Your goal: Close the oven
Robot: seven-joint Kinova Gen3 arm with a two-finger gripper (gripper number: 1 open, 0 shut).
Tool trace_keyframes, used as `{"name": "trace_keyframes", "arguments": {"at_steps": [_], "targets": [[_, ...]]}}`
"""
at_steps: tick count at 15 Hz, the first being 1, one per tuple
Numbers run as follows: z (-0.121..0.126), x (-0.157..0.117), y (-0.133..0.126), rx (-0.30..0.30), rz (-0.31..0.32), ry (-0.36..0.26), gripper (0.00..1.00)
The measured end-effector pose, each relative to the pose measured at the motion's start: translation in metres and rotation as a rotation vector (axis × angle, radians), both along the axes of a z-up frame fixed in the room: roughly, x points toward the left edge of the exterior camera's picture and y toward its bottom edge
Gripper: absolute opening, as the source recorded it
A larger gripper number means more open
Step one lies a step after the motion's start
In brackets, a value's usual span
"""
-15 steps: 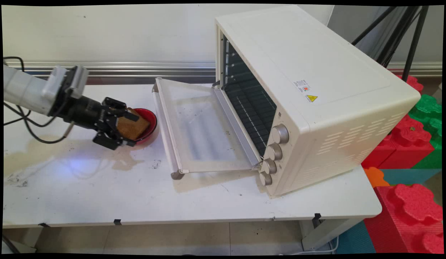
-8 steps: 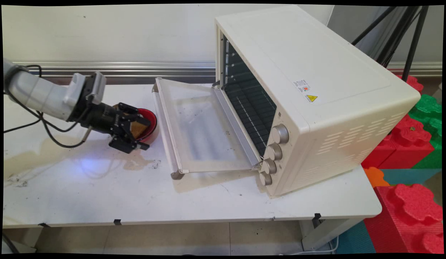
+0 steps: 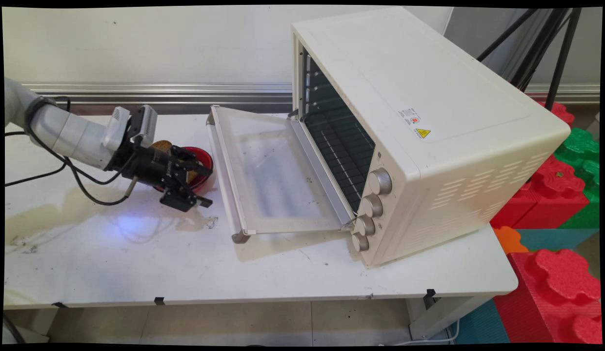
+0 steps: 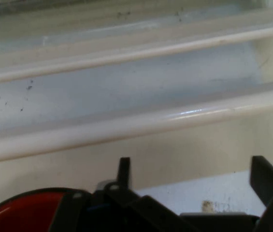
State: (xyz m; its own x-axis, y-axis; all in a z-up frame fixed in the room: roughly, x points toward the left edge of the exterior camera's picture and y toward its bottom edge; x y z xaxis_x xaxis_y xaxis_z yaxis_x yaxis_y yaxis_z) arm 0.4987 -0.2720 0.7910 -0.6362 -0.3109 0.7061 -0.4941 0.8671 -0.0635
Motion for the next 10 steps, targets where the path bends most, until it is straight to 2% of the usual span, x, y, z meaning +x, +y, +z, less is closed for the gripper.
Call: {"name": "trace_keyframes", "arguments": {"at_steps": [1, 2, 10], "targets": [[-0.0017, -0.0020, -0.0007, 0.000, -0.001, 0.001, 1.00], [-0.0031, -0.0039, -0.0012, 0.000, -0.002, 0.001, 0.00], [-0.0093, -0.0110, -0.0053, -0.007, 0.000, 0.001, 0.00]]}}
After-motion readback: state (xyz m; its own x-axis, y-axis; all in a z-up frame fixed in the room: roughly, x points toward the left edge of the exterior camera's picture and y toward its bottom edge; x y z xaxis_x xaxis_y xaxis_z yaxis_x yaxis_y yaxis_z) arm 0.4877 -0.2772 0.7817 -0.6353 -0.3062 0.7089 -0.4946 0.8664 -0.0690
